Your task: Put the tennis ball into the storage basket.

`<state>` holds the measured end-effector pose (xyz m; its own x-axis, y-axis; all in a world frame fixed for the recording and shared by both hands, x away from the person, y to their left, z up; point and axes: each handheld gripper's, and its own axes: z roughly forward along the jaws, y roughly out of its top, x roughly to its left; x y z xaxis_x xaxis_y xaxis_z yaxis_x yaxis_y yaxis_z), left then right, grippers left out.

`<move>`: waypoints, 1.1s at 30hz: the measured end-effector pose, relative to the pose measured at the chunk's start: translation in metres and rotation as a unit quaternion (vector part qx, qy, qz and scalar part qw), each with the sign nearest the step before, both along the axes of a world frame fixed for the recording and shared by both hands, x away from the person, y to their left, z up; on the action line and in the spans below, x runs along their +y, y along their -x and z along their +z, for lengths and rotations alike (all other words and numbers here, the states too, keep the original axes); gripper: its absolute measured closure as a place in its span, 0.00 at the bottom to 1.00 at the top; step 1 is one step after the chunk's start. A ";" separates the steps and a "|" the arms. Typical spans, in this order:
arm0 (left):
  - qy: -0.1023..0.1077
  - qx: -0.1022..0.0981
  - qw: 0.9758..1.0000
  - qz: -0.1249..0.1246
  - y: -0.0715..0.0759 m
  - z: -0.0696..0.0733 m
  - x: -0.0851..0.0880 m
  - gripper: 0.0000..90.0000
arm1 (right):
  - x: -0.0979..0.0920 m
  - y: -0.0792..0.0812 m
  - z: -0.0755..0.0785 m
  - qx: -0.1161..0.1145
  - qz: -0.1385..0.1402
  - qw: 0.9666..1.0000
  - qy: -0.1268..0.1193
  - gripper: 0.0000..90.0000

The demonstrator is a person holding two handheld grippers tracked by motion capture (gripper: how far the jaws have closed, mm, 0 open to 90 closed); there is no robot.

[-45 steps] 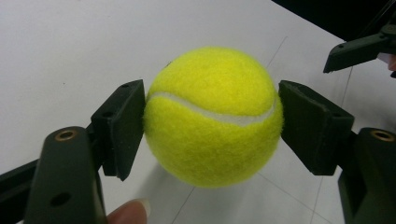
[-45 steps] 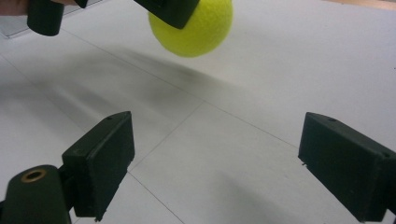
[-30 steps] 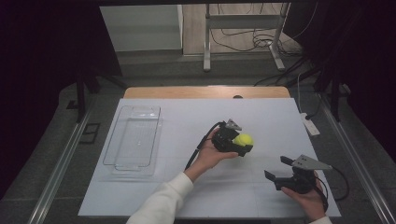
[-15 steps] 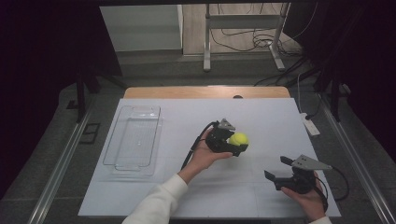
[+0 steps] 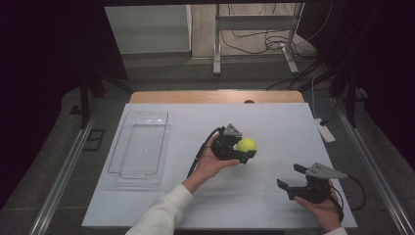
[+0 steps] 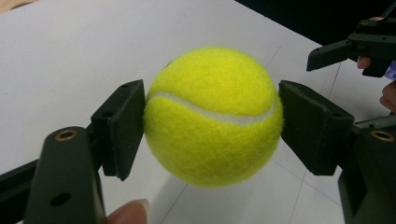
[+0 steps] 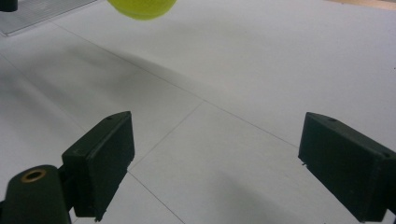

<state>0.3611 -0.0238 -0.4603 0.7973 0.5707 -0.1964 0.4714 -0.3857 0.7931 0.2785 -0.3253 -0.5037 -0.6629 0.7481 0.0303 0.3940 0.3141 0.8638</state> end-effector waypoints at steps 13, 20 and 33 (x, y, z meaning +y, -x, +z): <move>0.004 -0.001 1.000 0.007 0.002 -0.001 0.011 0.31 | 0.000 0.000 0.000 0.000 -0.001 1.000 0.001 0.12; 0.010 -0.001 1.000 0.012 0.005 0.001 0.022 0.31 | 0.000 0.000 0.000 0.001 -0.001 1.000 0.001 0.12; 0.019 -0.005 1.000 0.023 0.008 0.004 0.042 0.31 | 0.000 0.000 -0.001 0.000 -0.004 1.000 0.003 0.12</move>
<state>0.3531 0.0184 -0.4565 0.7724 0.5993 -0.2102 0.4797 -0.3336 0.8116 0.2786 -0.3250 -0.5042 -0.6577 0.7529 0.0255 0.3954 0.3162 0.8623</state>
